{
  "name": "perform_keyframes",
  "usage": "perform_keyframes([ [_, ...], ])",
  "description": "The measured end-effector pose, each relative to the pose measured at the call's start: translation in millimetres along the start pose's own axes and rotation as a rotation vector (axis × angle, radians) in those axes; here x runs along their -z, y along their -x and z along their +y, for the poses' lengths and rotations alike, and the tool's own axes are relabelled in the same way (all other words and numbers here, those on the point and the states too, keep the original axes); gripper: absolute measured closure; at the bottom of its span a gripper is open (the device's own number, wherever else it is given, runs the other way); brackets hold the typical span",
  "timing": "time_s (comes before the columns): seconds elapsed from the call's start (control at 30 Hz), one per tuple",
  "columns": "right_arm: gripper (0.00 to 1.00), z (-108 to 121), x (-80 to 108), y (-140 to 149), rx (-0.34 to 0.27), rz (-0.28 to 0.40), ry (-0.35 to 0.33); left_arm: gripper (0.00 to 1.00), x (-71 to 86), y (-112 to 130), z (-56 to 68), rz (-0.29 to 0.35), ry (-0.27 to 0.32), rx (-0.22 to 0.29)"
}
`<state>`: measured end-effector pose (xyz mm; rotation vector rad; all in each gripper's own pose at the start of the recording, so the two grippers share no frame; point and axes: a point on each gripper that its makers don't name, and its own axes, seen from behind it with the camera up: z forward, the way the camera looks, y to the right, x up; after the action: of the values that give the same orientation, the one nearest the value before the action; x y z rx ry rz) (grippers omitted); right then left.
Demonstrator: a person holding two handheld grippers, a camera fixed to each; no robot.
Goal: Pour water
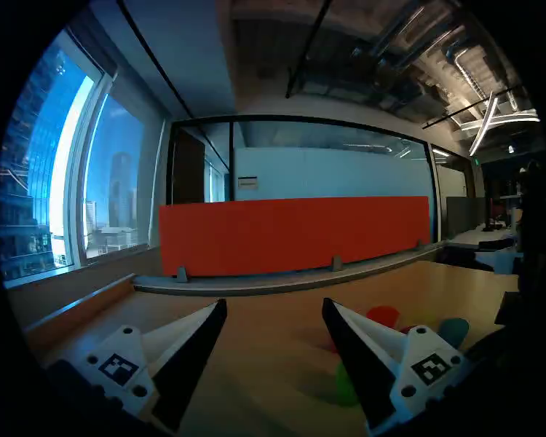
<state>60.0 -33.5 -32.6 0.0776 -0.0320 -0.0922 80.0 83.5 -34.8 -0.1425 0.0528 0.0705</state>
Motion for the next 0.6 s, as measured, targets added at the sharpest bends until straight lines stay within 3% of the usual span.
perform_keyframes([
  [0.27, 0.0, 0, 1.9, -10, -0.012, 0.023, 0.008, 0.02, -0.8, 2, -11.1, 0.018, -0.069, 0.009],
  [0.6, 0.0, -5, 4.0, 1, -0.031, -0.024, 0.008, 0.03, -3.8, 28, -27.9, 0.012, -0.126, -0.033],
])
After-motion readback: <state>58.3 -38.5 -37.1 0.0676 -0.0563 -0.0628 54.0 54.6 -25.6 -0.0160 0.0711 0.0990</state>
